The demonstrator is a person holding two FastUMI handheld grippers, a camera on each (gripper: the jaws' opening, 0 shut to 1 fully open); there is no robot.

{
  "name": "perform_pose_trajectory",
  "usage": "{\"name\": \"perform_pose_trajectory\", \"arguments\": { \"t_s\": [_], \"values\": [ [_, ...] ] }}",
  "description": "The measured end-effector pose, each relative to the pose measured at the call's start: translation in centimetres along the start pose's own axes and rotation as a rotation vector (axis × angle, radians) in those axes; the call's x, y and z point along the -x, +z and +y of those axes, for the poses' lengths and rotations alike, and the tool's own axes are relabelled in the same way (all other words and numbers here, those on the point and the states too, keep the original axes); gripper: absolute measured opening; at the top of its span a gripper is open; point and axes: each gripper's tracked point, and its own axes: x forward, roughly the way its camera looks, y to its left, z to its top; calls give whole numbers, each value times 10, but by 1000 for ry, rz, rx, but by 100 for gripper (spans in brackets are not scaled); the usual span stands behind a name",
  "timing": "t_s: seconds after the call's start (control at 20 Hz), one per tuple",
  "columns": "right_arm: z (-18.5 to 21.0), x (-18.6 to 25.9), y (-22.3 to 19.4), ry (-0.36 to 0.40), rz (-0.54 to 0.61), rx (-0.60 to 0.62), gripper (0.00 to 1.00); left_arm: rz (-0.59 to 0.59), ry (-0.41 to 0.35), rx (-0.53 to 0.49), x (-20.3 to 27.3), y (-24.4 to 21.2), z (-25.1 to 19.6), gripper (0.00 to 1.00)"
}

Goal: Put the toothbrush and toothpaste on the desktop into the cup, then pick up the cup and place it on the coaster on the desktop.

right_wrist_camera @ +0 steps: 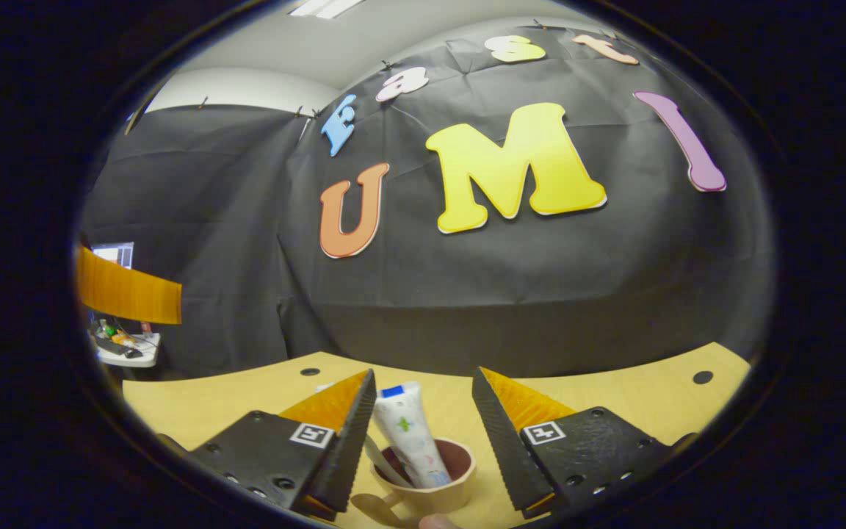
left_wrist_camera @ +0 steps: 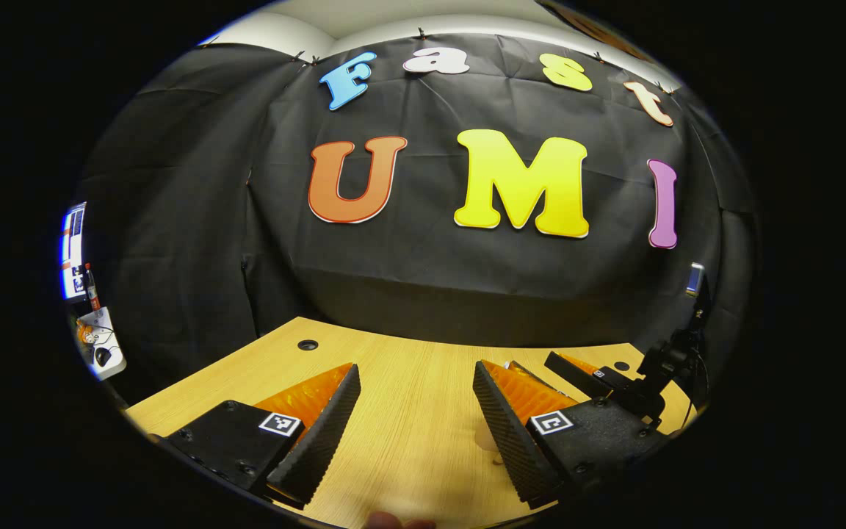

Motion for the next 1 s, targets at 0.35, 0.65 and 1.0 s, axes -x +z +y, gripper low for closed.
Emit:
{"name": "perform_pose_trajectory", "arguments": {
  "t_s": [0.35,0.65,1.0],
  "values": [
    [-33,60,50,-136,36,4,87,51,-104,36,8,-6,-38,97],
    [-87,150,106,-319,134,39,87,320,-253,62,4,-34,-88,98],
    [-146,241,159,-518,129,20,93,885,-331,13,-13,-100,-97,99]
  ]
}}
